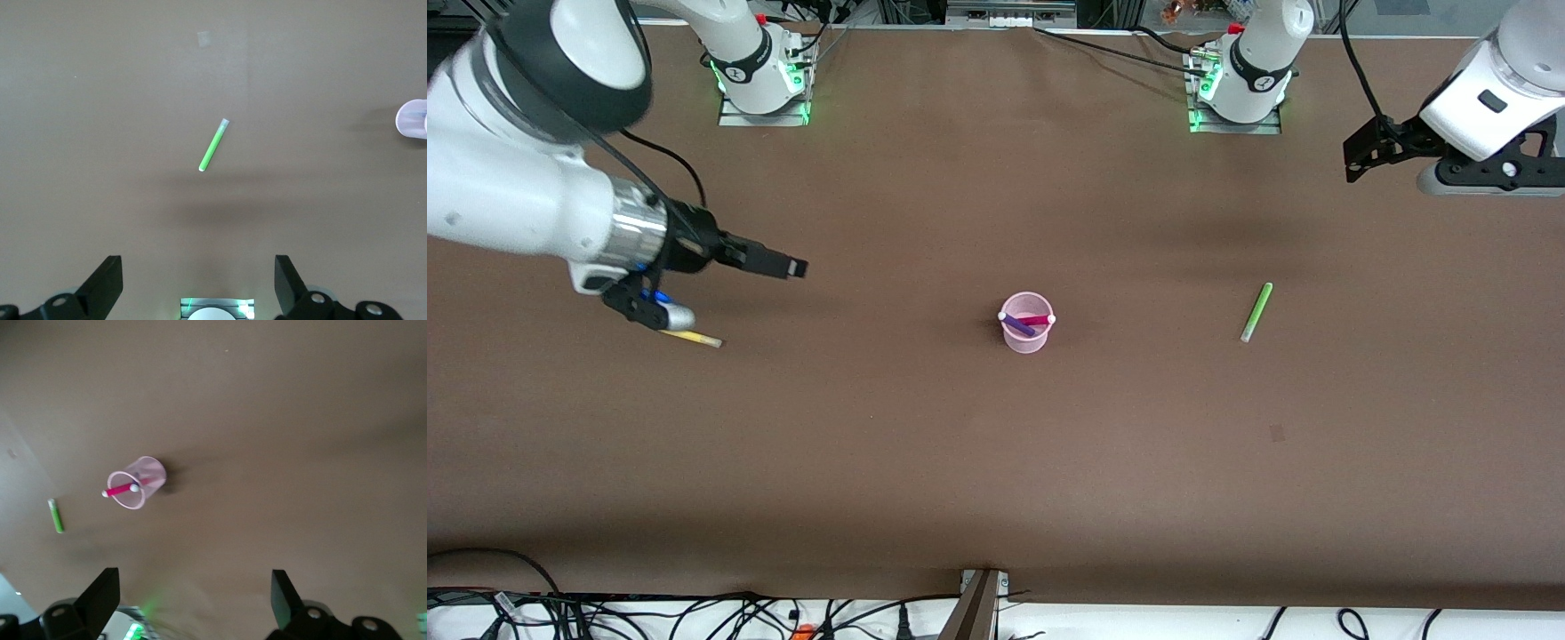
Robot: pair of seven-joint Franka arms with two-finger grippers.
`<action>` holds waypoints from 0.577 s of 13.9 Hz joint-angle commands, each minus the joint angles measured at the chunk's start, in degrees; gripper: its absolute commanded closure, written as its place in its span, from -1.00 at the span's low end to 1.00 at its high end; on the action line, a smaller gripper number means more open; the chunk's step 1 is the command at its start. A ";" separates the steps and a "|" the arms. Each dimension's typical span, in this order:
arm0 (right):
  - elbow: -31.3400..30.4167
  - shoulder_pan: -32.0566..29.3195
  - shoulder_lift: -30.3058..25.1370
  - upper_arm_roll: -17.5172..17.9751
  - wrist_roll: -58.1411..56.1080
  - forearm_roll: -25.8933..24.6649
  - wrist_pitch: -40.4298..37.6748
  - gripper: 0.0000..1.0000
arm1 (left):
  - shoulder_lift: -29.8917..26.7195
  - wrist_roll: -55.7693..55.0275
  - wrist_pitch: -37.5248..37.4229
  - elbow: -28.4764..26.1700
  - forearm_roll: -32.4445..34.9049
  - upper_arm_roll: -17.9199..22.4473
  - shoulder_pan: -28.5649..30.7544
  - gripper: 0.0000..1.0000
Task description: Organize pens into pink holder with both arms
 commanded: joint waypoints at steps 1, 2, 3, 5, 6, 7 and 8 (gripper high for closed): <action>-5.77 0.61 -7.62 -0.77 -7.38 -7.43 -1.38 -1.00 | 0.11 -0.02 -1.09 1.16 0.56 0.14 0.50 -1.00; -5.68 0.61 -9.02 -0.78 -10.02 -11.64 -1.91 -1.00 | 0.19 0.41 -1.17 1.16 0.56 -0.13 0.50 -1.00; -4.98 0.61 -9.38 -0.78 -14.14 -14.99 -2.44 -1.00 | 0.19 0.33 -1.26 1.16 0.56 -0.30 0.50 -1.00; -2.27 0.61 -8.78 -0.87 -20.13 -20.27 -2.71 -1.00 | 0.28 0.41 -1.79 1.51 0.56 -0.48 0.41 -1.00; -1.12 0.53 -8.43 -0.87 -21.20 -22.04 -2.62 -1.00 | 0.28 0.33 -1.79 1.51 0.56 -0.48 0.41 -1.00; -0.41 0.52 -7.73 -0.87 -21.30 -22.32 -2.71 -1.00 | 0.28 0.41 -1.79 1.51 0.56 -0.48 0.41 -1.00; -0.15 0.52 -7.72 -0.95 -21.30 -22.93 -2.62 -1.00 | 0.28 0.41 -1.79 1.51 0.56 -0.48 0.41 -1.00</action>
